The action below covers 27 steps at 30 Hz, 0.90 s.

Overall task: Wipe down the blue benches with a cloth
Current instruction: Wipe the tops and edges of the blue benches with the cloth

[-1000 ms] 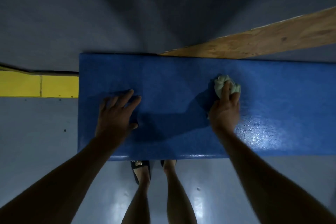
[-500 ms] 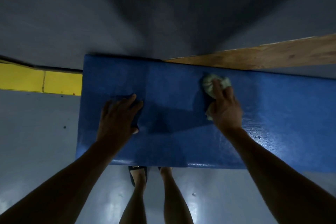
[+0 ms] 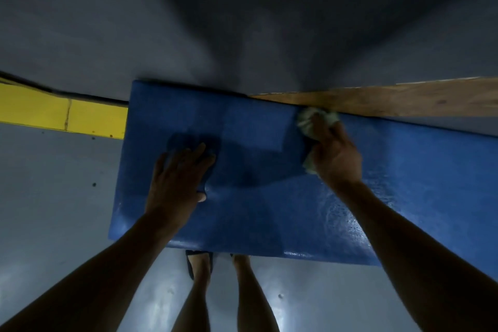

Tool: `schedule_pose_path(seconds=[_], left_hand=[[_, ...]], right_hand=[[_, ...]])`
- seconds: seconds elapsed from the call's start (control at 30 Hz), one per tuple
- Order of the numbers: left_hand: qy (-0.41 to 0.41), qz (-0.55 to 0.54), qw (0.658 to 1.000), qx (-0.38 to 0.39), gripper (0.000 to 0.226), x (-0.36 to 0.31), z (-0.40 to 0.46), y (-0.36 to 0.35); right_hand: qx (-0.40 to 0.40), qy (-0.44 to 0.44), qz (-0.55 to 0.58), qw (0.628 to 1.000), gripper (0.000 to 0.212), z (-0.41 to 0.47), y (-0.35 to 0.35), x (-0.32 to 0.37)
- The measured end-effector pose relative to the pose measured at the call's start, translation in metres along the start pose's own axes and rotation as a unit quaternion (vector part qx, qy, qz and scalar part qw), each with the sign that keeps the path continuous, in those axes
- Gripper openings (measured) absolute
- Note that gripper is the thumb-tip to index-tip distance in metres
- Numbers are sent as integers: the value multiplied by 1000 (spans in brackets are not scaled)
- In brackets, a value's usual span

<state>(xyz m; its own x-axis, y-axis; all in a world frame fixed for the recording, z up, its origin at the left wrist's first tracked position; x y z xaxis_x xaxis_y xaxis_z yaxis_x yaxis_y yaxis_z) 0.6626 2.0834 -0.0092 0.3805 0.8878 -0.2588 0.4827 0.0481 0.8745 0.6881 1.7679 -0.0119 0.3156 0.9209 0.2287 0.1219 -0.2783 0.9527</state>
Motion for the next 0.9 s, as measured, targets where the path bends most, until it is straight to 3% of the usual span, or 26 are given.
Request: schedule_pose_path(seconds=[0.1, 0.2, 0.27, 0.37, 0.43, 0.5, 0.6, 0.7, 0.8, 0.83, 0.9], left_hand=[[0, -2, 1000, -7, 96, 1, 0, 0], [-5, -7, 999, -35, 98, 1, -1, 0], [-7, -11, 999, -41, 98, 0, -1, -1], [-3, -14, 999, -39, 99, 1, -2, -2], [-16, -9, 998, -56, 98, -1, -3, 0], [-25, 0, 997, -75, 99, -2, -4, 3], [-27, -2, 997, -74, 100, -3, -4, 2], [-12, -15, 998, -53, 100, 0, -4, -3], [5, -17, 999, -35, 99, 0, -3, -6], [5, -19, 999, -37, 99, -1, -2, -5], [2, -17, 999, -52, 100, -2, -3, -3]], right_hand=[[-45, -209, 72, 974, 57, -3, 7, -40], [-63, -318, 149, 934, 58, -7, -17, -3], [-25, -304, 191, 933, 58, -8, -39, 51], [39, -90, 135, 986, 51, -6, -49, 136], [69, 43, 74, 994, 52, 1, -39, 144], [55, 91, 30, 994, 55, 11, -24, 109], [31, -34, 25, 999, 52, 18, 1, 15], [4, -147, 28, 989, 51, 8, 4, -20], [-11, -278, 72, 958, 51, 3, -16, 4], [0, -280, 87, 956, 51, 3, -27, 26], [33, -203, 109, 973, 46, 5, -44, 85]])
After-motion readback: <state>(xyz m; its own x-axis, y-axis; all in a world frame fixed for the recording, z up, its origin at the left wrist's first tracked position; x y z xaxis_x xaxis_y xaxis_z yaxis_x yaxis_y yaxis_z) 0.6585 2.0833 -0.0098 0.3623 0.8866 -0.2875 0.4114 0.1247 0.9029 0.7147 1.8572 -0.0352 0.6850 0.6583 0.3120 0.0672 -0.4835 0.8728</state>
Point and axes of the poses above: each hand's wrist, its own z-axis towards the middle knuckle, its own y-axis out of the back of the hand, x = y × z, the point moved 9 cm from there along z, towards the middle knuckle, and after that the axes turned 9 degrees about -y, right-handed, at the moved point
